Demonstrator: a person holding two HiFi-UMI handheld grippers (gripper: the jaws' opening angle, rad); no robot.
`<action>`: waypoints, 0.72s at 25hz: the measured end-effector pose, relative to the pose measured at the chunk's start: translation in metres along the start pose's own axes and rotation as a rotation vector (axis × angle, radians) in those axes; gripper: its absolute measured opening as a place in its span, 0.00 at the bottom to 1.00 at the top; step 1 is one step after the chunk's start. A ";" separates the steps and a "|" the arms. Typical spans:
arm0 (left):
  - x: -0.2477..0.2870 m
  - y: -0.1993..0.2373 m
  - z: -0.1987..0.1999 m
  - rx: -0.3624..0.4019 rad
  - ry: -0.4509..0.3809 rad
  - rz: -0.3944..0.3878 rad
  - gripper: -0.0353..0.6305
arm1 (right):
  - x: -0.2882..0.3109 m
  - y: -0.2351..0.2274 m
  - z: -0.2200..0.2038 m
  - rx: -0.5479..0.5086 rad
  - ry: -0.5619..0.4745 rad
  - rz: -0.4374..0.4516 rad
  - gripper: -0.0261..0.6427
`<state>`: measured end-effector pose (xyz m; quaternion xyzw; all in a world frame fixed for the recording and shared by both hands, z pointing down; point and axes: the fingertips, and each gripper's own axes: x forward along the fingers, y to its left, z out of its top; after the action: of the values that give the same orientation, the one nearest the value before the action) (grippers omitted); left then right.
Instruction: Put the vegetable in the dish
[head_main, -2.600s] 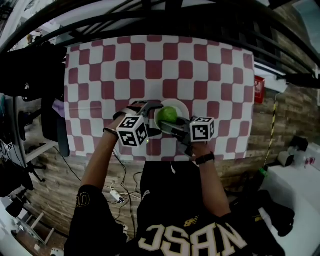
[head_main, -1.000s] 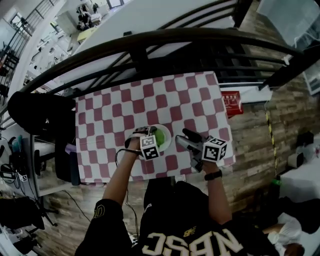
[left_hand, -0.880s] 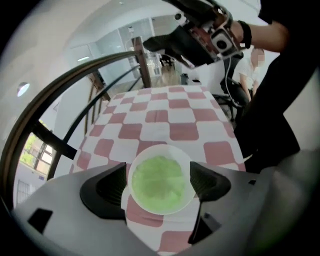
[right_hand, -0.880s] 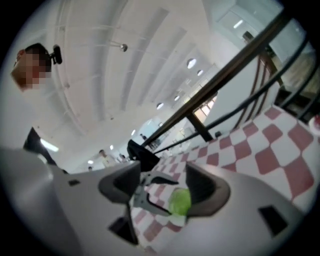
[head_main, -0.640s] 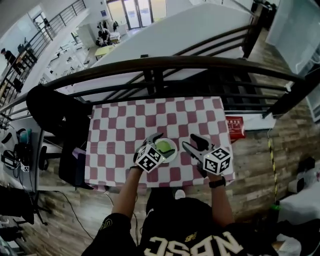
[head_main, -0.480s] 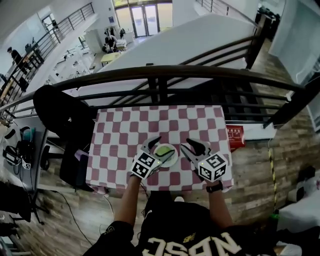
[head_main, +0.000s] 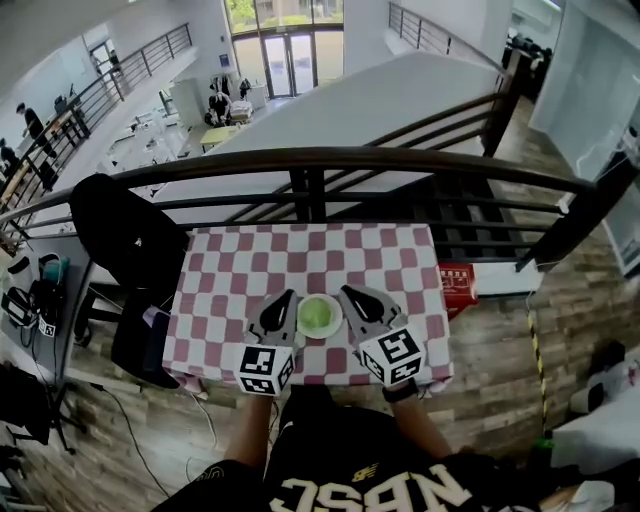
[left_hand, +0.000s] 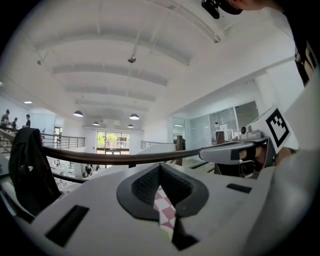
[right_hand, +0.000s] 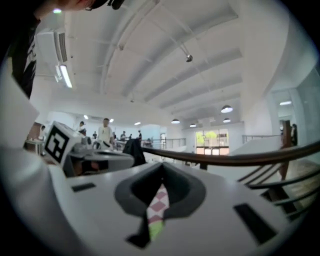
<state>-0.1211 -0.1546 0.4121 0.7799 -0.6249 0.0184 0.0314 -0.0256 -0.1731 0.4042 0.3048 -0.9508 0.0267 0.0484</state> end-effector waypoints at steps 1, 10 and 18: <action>-0.004 0.000 0.003 -0.009 -0.014 0.021 0.08 | -0.003 -0.002 0.001 -0.011 -0.006 -0.026 0.06; -0.020 -0.028 0.016 0.067 -0.058 0.041 0.08 | -0.026 0.001 0.013 -0.035 -0.059 -0.103 0.06; -0.030 -0.041 0.029 0.112 -0.093 0.087 0.08 | -0.039 0.001 0.023 0.020 -0.028 -0.087 0.06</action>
<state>-0.0880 -0.1184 0.3801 0.7525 -0.6570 0.0182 -0.0421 0.0033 -0.1515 0.3768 0.3465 -0.9370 0.0299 0.0333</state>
